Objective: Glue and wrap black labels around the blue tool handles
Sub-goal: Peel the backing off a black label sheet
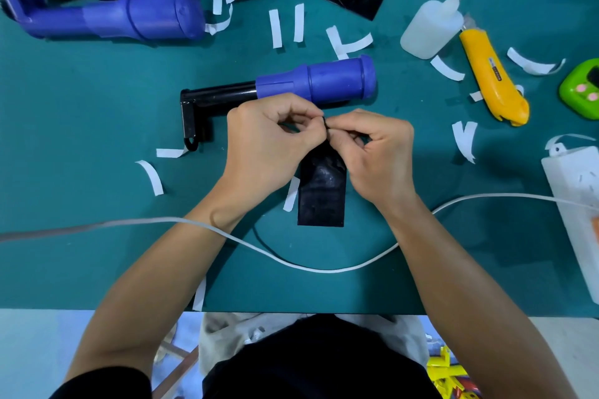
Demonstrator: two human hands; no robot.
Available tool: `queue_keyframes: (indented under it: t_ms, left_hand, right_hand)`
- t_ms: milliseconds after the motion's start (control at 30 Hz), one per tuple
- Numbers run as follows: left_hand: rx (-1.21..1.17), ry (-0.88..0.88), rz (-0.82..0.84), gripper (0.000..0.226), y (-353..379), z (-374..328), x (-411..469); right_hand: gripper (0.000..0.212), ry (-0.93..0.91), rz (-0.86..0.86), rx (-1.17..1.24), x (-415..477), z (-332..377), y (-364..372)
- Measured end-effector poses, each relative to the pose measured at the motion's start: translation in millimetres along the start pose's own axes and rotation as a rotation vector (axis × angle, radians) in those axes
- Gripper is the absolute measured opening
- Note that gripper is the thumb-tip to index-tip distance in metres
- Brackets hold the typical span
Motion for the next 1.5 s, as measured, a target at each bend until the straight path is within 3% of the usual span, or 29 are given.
queue_keyframes:
  t_ms: [300, 800, 1500]
  left_hand:
    - [-0.024, -0.013, -0.013, 0.025, -1, 1, 0]
    - [-0.091, -0.092, 0.019, 0.02, 5, 14, 0]
    - [-0.079, -0.127, 0.01, 0.03, 4, 19, 2]
  right_hand:
    - [0.02, 0.067, -0.011, 0.047, 2, -7, -2]
    - [0.012, 0.004, -0.028, -0.016, -1, 0, -3]
    - [0.026, 0.073, -0.033, 0.06, 3, -8, -2]
Point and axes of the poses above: each hand's wrist, its own x-axis towards the middle knuckle, its own y-axis out of the palm, z = x × y, the point moved 10 cm from there along x, towards the middle knuckle, and after that the axes turned 3 degrees about z, right-handed, at the moved point
